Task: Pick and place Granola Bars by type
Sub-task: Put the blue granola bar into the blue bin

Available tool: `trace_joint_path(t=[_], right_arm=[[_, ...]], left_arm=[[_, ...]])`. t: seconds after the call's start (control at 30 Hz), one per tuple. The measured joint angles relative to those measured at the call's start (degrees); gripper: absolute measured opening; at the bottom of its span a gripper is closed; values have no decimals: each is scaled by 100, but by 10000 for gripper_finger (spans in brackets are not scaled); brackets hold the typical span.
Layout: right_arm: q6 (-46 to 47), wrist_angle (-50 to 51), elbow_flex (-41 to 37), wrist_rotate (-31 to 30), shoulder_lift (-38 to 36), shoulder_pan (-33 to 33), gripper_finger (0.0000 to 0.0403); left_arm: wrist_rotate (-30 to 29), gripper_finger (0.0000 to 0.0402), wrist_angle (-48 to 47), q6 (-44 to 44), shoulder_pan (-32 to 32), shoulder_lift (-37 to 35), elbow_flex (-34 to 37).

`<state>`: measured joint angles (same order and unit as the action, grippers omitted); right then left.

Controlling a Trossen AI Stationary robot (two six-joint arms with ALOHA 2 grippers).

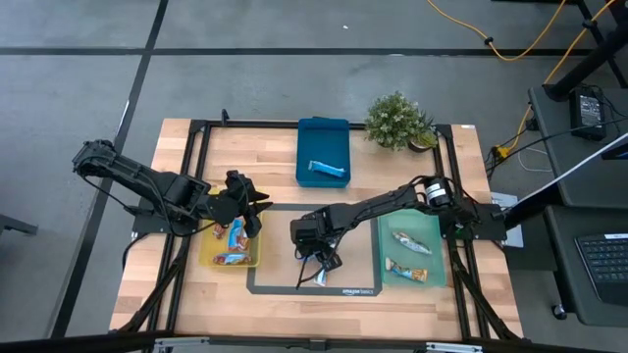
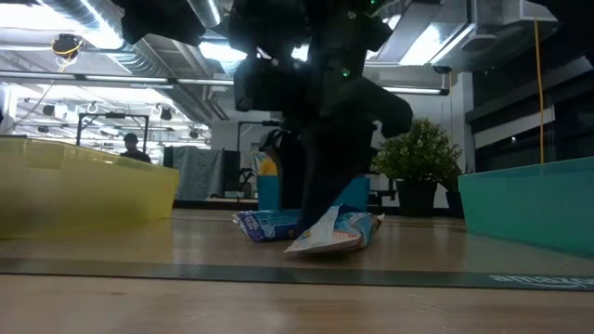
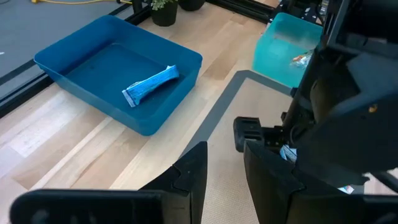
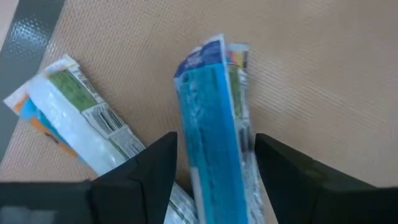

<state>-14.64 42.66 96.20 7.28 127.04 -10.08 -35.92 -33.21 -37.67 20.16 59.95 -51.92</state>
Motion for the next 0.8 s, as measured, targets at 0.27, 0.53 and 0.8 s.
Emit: trace_joint_path(t=[0.27,0.53,0.8], right_arm=[[277,-31,22,41,181,-3,218],[411,-67,12,-163,155,-3,163],[382,549,266,-436,-302,65,75]], left_arm=[[0,98,2,-13,0,0,0],[0,98,2,-13,0,0,0],[-1,98,2,-11,0,1,0]])
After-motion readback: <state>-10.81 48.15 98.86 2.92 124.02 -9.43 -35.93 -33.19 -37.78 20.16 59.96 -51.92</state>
